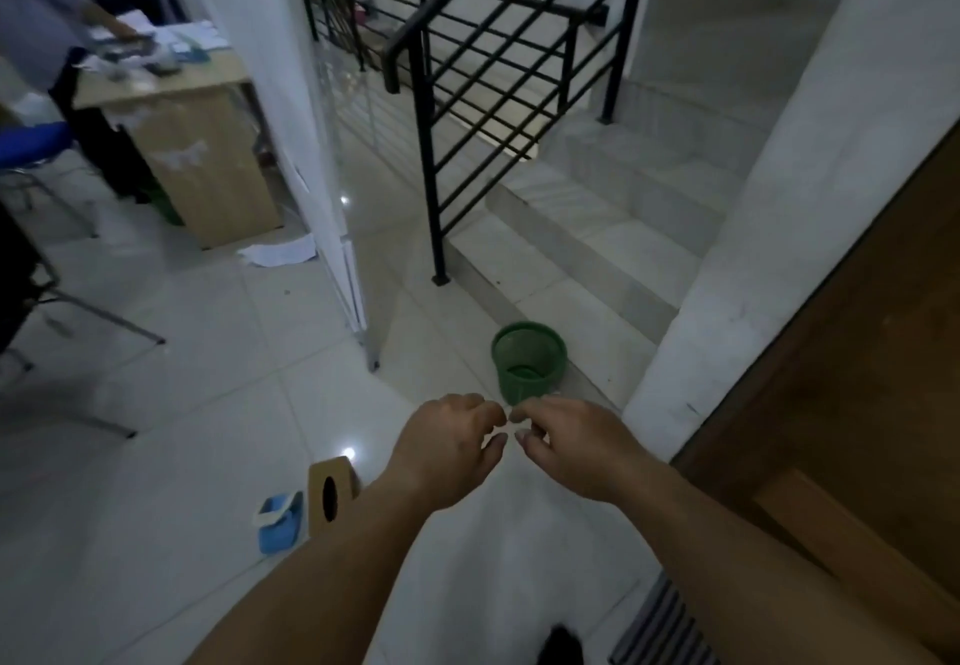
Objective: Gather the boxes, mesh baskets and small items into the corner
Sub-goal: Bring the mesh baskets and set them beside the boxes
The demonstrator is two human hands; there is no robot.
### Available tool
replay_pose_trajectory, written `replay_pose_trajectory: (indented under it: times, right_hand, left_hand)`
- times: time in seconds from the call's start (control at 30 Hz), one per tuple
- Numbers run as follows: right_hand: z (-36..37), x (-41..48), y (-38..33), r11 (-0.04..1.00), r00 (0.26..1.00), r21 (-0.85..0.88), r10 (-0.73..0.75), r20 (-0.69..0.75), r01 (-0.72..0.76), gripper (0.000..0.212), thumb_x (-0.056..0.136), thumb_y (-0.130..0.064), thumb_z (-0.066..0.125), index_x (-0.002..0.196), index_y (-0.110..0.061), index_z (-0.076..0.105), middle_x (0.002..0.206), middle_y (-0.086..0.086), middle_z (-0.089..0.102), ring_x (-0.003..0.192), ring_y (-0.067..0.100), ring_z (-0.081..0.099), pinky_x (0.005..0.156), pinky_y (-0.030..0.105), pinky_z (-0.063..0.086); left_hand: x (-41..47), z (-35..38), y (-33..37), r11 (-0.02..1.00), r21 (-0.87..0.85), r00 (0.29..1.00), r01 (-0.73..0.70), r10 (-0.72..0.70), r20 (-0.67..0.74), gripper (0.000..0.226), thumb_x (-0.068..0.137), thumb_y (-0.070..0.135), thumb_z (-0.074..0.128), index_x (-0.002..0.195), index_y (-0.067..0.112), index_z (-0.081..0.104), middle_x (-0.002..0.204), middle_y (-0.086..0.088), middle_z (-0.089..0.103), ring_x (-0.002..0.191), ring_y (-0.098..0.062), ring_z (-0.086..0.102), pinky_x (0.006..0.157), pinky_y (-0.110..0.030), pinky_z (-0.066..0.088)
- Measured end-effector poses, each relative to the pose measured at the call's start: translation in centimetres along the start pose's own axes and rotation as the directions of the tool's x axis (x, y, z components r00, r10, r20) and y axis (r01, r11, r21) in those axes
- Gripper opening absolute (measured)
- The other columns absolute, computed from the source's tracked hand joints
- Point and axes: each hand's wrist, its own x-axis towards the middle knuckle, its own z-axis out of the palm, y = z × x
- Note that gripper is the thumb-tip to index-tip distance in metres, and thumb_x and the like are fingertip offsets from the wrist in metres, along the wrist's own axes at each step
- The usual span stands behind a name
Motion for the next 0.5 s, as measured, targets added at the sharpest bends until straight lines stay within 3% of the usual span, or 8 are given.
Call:
replay_pose_trajectory:
  times: [0.2, 0.5]
  right_hand:
    - [-0.9, 11.3, 10.0, 0.993, 0.991, 0.006, 0.120, 0.051, -0.121, 0.030, 0.098, -0.039, 0.048, 0.124, -0.029, 0.058, 0.110, -0.005, 0.065, 0.085, 0.011, 0.051, 0.071, 0.025, 0.037]
    - [-1.3, 27.5, 20.7, 0.968, 0.935, -0.015, 0.248, 0.253, -0.252, 0.035, 0.096, -0.045, 0.047, 0.122, -0.025, 0.060, 0.115, 0.003, 0.064, 0.096, 0.023, 0.061, 0.083, 0.035, 0.052]
  left_hand:
    - [12.8, 6.0, -5.5, 0.995, -0.014, 0.987, 0.094, -0.092, 0.128, 0.035, 0.092, 0.044, 0.052, 0.117, 0.022, 0.064, 0.106, 0.001, 0.066, 0.092, -0.019, 0.060, 0.077, -0.034, 0.051]
    - [28.2, 12.9, -14.2, 0.965, 0.057, 0.872, 0.258, -0.258, 0.416, 0.049, 0.092, 0.051, 0.050, 0.131, 0.022, 0.053, 0.125, -0.001, 0.059, 0.106, -0.024, 0.055, 0.088, -0.038, 0.049]
